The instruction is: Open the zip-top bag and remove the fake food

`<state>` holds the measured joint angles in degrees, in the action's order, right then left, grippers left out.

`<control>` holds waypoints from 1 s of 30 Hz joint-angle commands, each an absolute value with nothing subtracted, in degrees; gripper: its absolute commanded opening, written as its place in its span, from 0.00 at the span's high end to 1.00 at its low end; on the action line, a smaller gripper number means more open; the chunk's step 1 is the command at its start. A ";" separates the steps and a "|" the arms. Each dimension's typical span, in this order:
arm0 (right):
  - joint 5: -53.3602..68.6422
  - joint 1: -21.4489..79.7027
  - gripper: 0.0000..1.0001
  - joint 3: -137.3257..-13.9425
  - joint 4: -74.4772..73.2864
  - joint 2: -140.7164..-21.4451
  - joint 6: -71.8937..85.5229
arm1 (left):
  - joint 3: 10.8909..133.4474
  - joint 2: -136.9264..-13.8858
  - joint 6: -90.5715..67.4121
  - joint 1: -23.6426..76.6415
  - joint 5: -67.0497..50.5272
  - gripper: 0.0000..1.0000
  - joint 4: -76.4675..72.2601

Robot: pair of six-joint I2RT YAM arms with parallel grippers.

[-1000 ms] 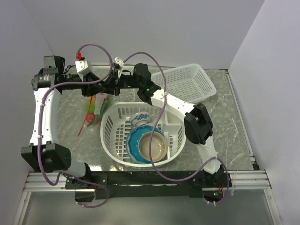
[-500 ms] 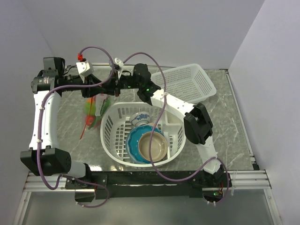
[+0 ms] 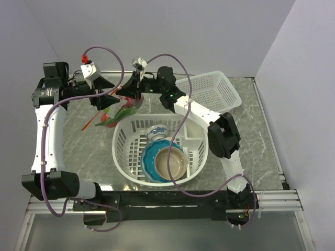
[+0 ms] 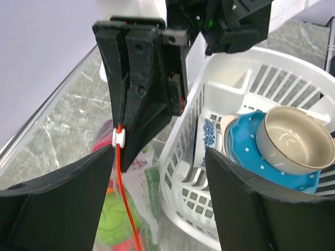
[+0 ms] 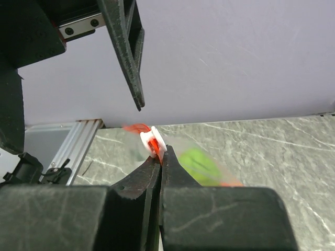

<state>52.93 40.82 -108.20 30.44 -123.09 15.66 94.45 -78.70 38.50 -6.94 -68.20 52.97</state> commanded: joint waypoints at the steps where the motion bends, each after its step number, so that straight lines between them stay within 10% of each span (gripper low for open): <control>1: 53.26 41.40 1.00 -108.46 35.95 -123.14 17.75 | 94.48 -79.01 35.16 -7.12 -72.42 0.23 48.34; 9: 53.52 41.75 1.00 -108.46 35.77 -123.14 17.84 | 94.39 -81.29 36.48 -7.12 -73.04 0.28 46.15; 14: 53.61 41.92 1.00 -108.72 35.51 -123.14 17.67 | 95.88 -83.05 36.73 -7.12 -72.95 0.68 46.75; 30: 53.79 41.92 1.00 -108.90 36.12 -123.66 18.54 | 94.57 -82.97 37.43 -6.77 -73.30 0.60 47.89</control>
<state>53.21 41.50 -107.92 31.18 -123.15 17.65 93.95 -83.22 35.40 -7.11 -71.40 45.50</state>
